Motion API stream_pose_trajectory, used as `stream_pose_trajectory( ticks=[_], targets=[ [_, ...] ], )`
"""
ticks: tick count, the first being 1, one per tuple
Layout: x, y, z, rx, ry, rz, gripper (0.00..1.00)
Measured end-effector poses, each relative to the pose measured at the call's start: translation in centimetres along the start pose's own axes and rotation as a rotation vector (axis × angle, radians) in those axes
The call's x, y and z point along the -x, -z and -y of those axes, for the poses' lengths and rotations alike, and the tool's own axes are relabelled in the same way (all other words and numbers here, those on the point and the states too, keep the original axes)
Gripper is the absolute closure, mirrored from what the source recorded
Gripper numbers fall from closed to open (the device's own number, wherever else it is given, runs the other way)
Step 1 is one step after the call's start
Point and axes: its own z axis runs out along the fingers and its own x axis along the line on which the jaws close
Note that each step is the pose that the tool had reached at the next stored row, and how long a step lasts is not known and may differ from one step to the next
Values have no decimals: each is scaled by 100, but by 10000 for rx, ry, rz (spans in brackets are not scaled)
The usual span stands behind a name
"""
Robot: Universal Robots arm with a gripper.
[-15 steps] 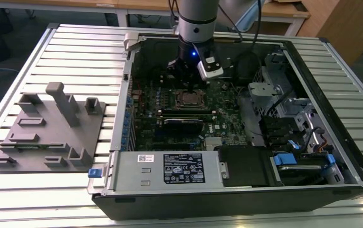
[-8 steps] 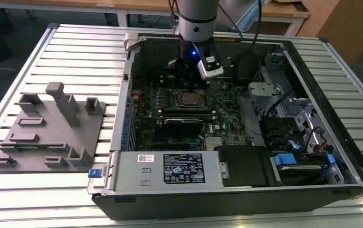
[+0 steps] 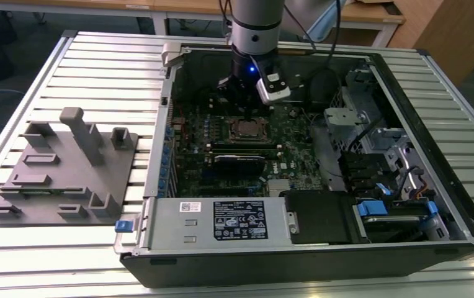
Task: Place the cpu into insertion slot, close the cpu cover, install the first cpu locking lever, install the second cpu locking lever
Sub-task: 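Install the first cpu locking lever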
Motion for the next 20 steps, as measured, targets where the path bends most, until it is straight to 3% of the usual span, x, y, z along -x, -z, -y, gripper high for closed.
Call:
stream_pose_trajectory(
  ticks=[15,20],
  targets=[
    [-10,0,2,2,1,0,90],
    [-75,1,12,2,0,0,90]
  ],
)
